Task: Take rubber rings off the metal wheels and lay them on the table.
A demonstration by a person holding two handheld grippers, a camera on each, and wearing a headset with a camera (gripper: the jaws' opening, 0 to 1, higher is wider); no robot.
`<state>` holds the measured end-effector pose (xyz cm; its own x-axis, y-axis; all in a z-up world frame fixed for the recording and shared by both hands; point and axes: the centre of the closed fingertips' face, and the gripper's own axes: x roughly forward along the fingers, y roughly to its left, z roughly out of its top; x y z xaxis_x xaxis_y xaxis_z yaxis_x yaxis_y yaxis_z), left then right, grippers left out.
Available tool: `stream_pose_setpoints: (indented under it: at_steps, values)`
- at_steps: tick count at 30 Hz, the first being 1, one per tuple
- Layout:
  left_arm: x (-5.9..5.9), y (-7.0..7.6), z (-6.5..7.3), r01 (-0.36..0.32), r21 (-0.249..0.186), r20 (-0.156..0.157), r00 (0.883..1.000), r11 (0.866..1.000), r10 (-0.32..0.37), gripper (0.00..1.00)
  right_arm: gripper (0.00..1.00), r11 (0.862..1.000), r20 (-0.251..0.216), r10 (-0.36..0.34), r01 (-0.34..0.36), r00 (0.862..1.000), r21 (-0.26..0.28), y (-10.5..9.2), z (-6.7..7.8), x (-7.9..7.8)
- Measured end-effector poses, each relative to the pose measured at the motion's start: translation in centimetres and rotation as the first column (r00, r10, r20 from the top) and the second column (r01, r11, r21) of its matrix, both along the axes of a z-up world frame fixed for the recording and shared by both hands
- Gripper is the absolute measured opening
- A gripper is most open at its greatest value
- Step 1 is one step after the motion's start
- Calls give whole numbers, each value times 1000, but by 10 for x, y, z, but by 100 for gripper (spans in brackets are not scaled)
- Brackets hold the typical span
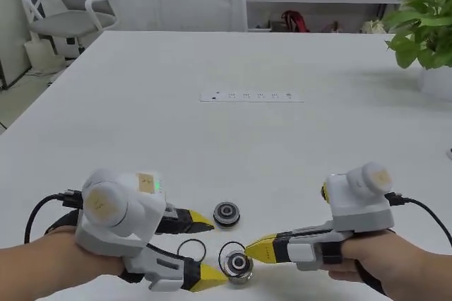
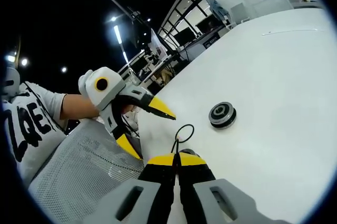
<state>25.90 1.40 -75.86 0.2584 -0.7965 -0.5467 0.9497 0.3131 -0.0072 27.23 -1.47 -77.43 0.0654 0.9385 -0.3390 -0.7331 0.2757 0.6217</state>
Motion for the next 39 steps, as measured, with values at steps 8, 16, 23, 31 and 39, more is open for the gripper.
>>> stream_pose_setpoints:
  at_steps: [8, 16, 23, 31, 39]
  values:
    - [3, 18, 9, -47, -33, 1, 999, 998, 47, 56, 0, 1000, 3, 0, -1, 1000, 12, 2, 6, 1]
    - [4, 34, 16, -104, -74, -8, 995, 992, 103, 61, 0, 1000, 6, 3, -3, 1000, 18, 5, 11, 4]
    - [6, 47, 20, -145, -95, -5, 989, 985, 145, 63, 0, 1000, 15, 15, -15, 1000, 25, 15, 18, 5]
    - [6, 60, 23, -185, -106, -2, 983, 977, 186, 65, 0, 999, 23, 25, -26, 999, 30, 30, 22, 10]
    - [5, 71, 24, -212, -102, 5, 977, 972, 214, 65, 0, 999, 26, 39, -40, 999, 29, 48, 19, 12]
